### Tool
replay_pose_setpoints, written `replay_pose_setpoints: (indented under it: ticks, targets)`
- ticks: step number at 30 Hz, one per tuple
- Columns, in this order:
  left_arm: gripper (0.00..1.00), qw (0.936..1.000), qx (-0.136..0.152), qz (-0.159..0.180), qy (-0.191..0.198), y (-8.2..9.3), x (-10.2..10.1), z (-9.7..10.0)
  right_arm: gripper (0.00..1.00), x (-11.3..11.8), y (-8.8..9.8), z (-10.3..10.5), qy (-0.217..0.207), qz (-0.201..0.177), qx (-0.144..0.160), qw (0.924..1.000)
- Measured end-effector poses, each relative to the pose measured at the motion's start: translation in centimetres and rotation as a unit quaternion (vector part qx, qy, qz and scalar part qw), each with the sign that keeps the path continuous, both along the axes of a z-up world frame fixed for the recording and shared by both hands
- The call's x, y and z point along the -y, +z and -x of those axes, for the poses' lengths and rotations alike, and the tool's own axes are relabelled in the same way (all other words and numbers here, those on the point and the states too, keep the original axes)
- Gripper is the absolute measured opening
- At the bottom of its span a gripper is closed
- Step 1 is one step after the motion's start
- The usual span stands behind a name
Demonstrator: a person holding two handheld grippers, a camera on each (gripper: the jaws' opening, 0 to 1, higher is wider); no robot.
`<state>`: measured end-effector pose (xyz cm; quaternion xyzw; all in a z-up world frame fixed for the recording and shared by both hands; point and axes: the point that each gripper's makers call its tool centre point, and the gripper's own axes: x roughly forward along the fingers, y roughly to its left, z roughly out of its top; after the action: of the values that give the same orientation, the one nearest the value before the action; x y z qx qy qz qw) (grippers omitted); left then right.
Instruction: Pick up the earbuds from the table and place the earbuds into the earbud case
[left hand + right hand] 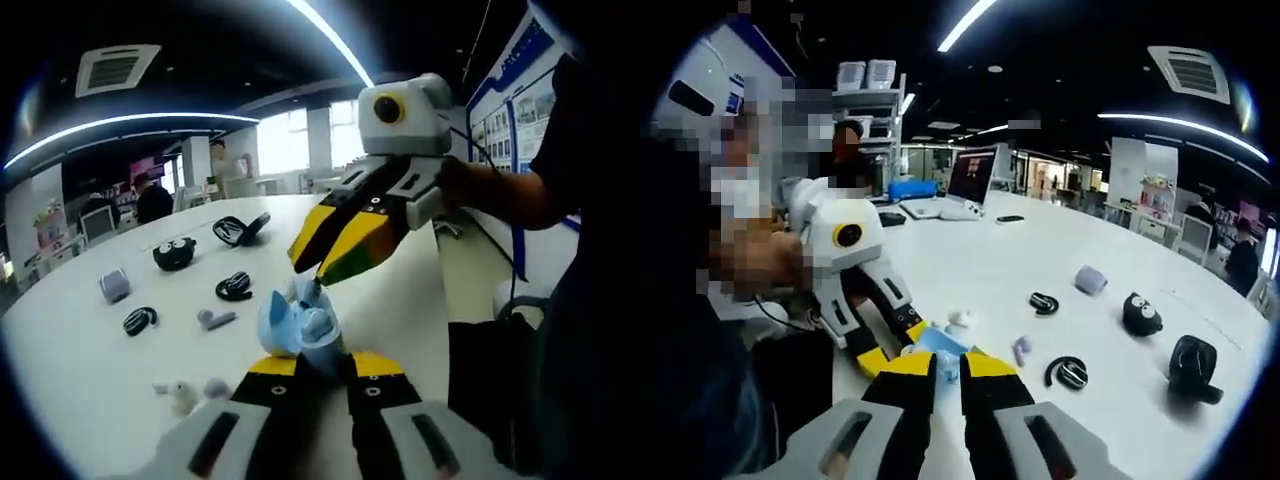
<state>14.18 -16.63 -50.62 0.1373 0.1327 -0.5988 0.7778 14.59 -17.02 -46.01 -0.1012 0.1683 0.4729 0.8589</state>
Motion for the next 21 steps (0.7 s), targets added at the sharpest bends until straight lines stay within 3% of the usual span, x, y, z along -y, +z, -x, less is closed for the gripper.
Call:
replay_pose_setpoints:
  ticks: [9, 15, 18, 21]
  targets:
    - [0.19, 1.0, 0.001, 0.0, 0.001, 0.0, 0.1, 0.0, 0.1, 0.8, 0.7, -0.8, -0.04, -0.027, 0.0, 0.9988]
    - [0.19, 1.0, 0.001, 0.0, 0.001, -0.1, 0.0, 0.0, 0.11, 1.8, -0.1, -1.7, -0.077, -0.045, -0.022, 0.9958]
    - [0.2, 1.0, 0.001, 0.0, 0.003, -0.1, 0.0, -0.1, 0.11, 1.5, -0.4, -1.9, -0.093, -0.092, -0.059, 0.9896]
    - [0.2, 1.0, 0.001, 0.0, 0.005, -0.1, -0.1, -0.1, 0.15, 0.8, -0.1, -1.9, -0.087, -0.168, -0.123, 0.9743]
